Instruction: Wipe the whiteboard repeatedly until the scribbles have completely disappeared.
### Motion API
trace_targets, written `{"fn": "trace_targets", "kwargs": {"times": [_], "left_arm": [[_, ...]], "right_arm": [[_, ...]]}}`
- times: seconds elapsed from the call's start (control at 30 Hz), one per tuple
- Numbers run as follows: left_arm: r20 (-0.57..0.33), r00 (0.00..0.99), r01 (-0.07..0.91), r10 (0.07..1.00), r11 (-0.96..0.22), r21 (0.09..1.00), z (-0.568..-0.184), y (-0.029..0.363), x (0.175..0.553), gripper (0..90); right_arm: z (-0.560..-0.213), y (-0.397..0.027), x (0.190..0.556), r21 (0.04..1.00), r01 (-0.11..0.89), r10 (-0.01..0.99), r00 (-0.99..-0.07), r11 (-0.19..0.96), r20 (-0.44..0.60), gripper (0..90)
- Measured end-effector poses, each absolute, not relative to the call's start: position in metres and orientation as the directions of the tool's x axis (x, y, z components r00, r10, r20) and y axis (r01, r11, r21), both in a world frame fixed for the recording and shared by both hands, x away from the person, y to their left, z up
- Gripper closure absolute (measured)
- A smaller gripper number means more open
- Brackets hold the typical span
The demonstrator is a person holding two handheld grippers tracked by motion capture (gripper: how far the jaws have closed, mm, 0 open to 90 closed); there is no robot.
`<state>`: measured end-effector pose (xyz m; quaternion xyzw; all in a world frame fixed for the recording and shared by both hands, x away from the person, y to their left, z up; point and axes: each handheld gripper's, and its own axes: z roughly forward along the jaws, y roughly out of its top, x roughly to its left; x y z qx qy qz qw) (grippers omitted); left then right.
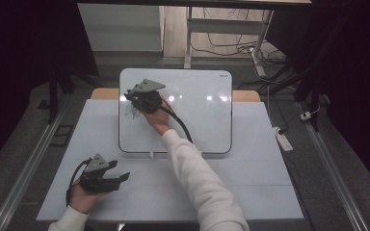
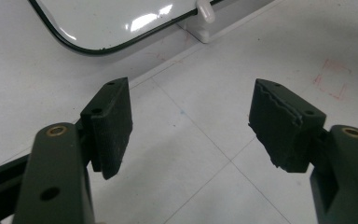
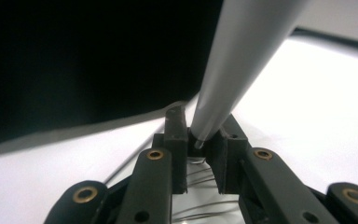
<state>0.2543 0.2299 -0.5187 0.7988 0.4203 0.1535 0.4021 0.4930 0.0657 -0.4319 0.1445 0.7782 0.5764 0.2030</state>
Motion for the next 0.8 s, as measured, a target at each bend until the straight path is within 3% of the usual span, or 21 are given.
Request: {"fn": "trace_targets", "kwargs": {"times": [0.1, 0.3, 0.47, 0.6, 0.7, 0.8], "left_arm": [[-0.095, 0.599, 0.549, 0.795, -0.321, 0.772, -0.519, 0.230, 0.255, 30.6], [-0.096, 0.600, 0.549, 0.794, -0.321, 0.772, -0.519, 0.230, 0.255, 30.6], [-0.092, 0.600, 0.545, 0.794, -0.323, 0.774, -0.518, 0.230, 0.254, 30.6], [-0.096, 0.602, 0.549, 0.793, -0.324, 0.771, -0.519, 0.229, 0.257, 30.6], [-0.092, 0.603, 0.548, 0.793, -0.327, 0.770, -0.519, 0.228, 0.256, 30.6], [-0.094, 0.601, 0.546, 0.794, -0.322, 0.773, -0.518, 0.229, 0.255, 30.6]], "right_arm": [[-0.424, 0.056, 0.500, 0.969, 0.006, 0.522, -0.843, 0.245, -0.127, 77.6], [-0.433, 0.057, 0.490, 0.952, -0.006, 0.450, -0.880, 0.307, -0.151, 77.6], [-0.414, 0.027, 0.509, 0.981, 0.051, 0.592, -0.803, 0.187, -0.071, 77.6], [-0.428, 0.042, 0.495, 0.965, 0.034, 0.507, -0.856, 0.260, -0.106, 77.6], [-0.431, 0.051, 0.487, 0.940, -0.023, 0.463, -0.866, 0.341, -0.189, 77.6], [-0.419, 0.033, 0.501, 0.972, 0.024, 0.571, -0.813, 0.234, -0.117, 77.6]]}}
